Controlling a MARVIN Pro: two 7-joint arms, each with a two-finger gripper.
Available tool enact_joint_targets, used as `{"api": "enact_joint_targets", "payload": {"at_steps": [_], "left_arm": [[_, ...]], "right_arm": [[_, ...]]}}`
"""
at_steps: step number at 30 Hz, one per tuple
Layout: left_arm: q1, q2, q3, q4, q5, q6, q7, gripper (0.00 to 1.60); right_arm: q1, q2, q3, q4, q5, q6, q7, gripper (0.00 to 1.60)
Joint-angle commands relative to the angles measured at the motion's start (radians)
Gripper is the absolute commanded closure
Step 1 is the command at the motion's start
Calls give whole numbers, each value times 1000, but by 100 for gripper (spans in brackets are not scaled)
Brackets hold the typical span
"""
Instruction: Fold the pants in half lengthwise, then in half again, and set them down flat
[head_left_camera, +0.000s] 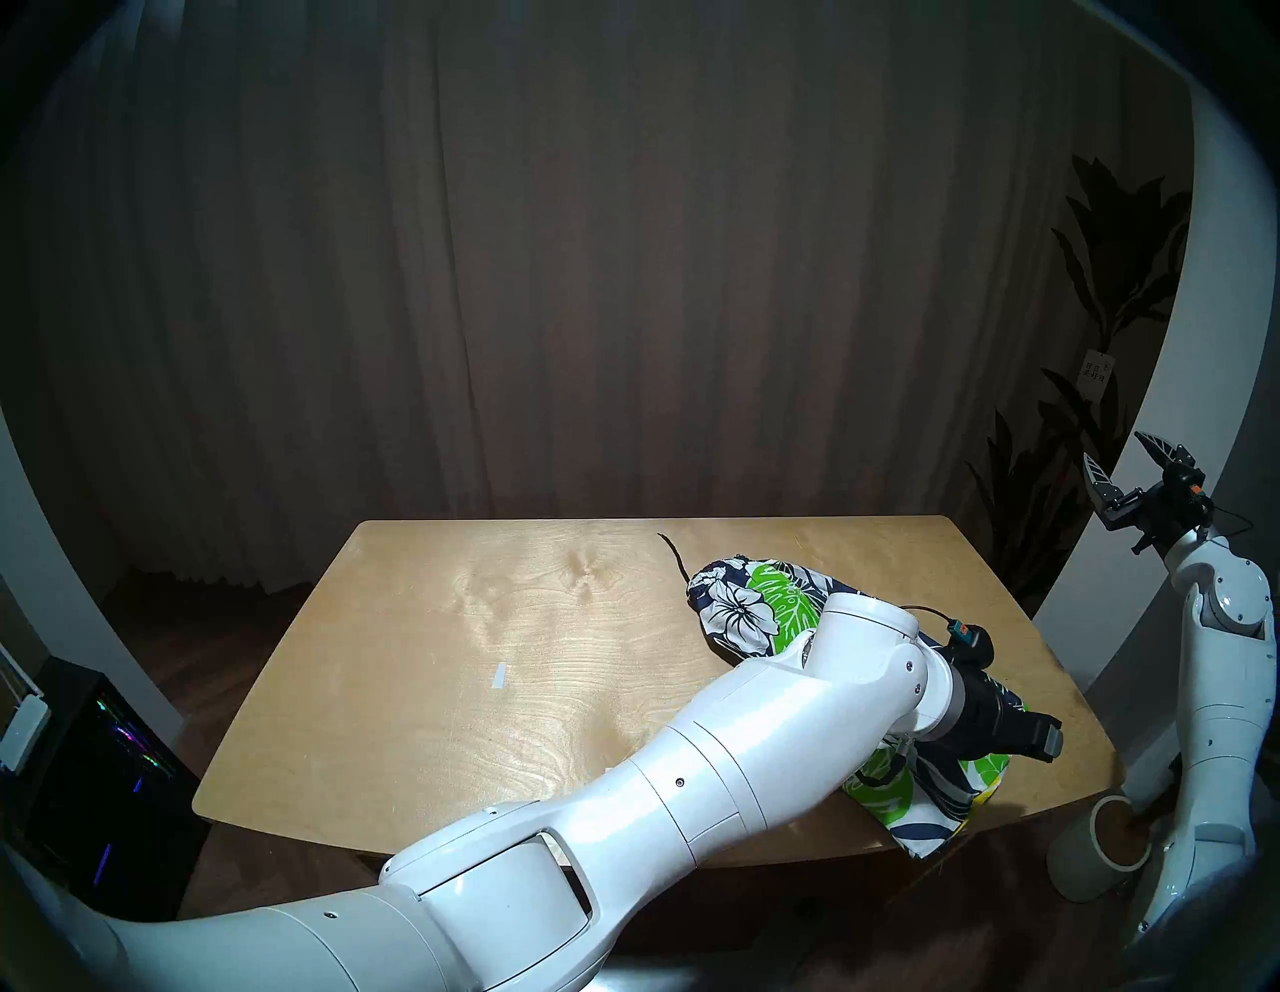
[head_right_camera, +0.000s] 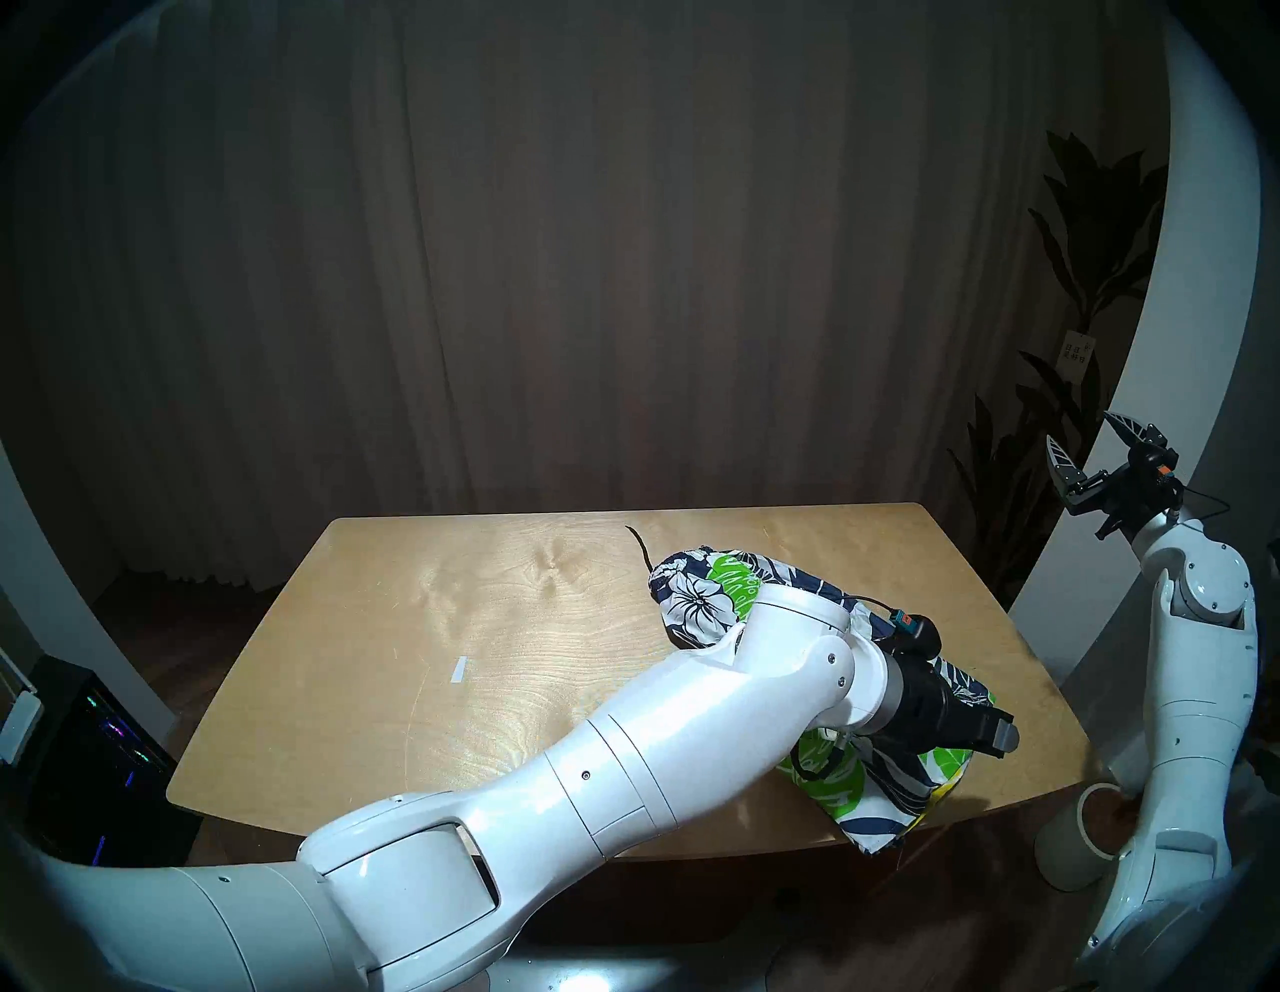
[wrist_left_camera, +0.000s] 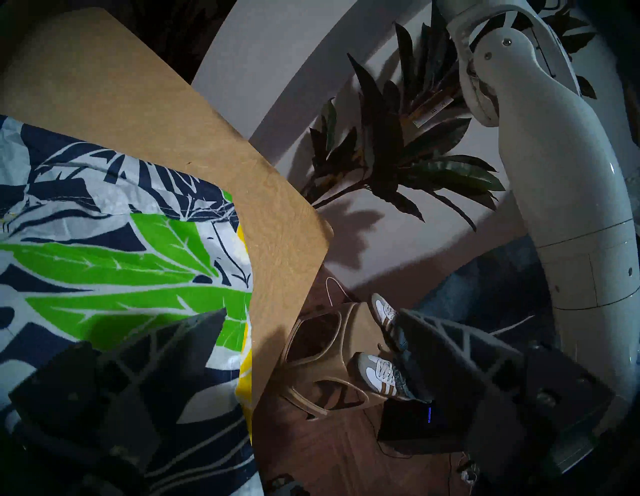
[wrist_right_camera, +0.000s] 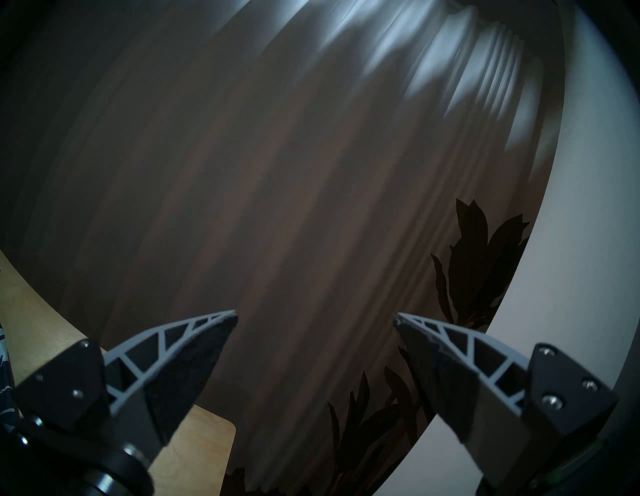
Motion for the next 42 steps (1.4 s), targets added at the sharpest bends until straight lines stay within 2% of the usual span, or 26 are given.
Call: {"api": "enact_joint_targets", "payload": {"at_steps": [1,6,10,14,15,16,18,19,20,26,30,31,35,36,40,42], "left_arm": [[-8,3,-62,-89,-8,-15,51,0],[-24,55,-151,-162,-25,-23,82,0],[-16,118,-228,-205,-35,-25,114,0],[15,183,-295,-234,-52,-12,143,0],[15,183,-295,-234,-52,-12,143,0],[43,212,-329,-259,-64,0,157,0],[55,221,-343,-267,-68,3,161,0],[87,228,-379,-275,-79,11,177,0],[104,264,-393,-302,-97,17,175,0],[192,340,-488,-374,-139,48,194,0],[240,383,-547,-433,-165,62,205,0],[240,383,-547,-433,-165,62,205,0],[279,410,-604,-491,-188,73,217,0],[290,411,-618,-500,-196,75,219,0],[309,416,-639,-519,-206,79,226,0],[324,416,-654,-531,-216,79,229,0]], "right_arm": [[-3,8,-13,-41,-26,91,-17,0],[-63,12,-55,-37,-80,120,10,0],[-123,6,-82,-39,-107,150,46,0],[-177,3,-105,-36,-130,174,89,0],[-177,3,-105,-36,-130,174,89,0],[-204,4,-117,-39,-136,190,122,0],[-212,3,-121,-37,-136,198,135,0],[-227,6,-133,-35,-135,204,171,0],[-238,10,-136,-38,-135,215,187,0],[-259,47,-171,-30,-139,264,305,0],[-259,109,-187,-17,-153,296,387,0],[-259,109,-187,-17,-153,296,387,0],[-228,153,-169,-18,-164,328,479,0],[-225,175,-172,-16,-157,341,514,0],[-209,190,-155,-14,-139,377,555,0],[-198,212,-150,0,-109,423,605,0]]}}
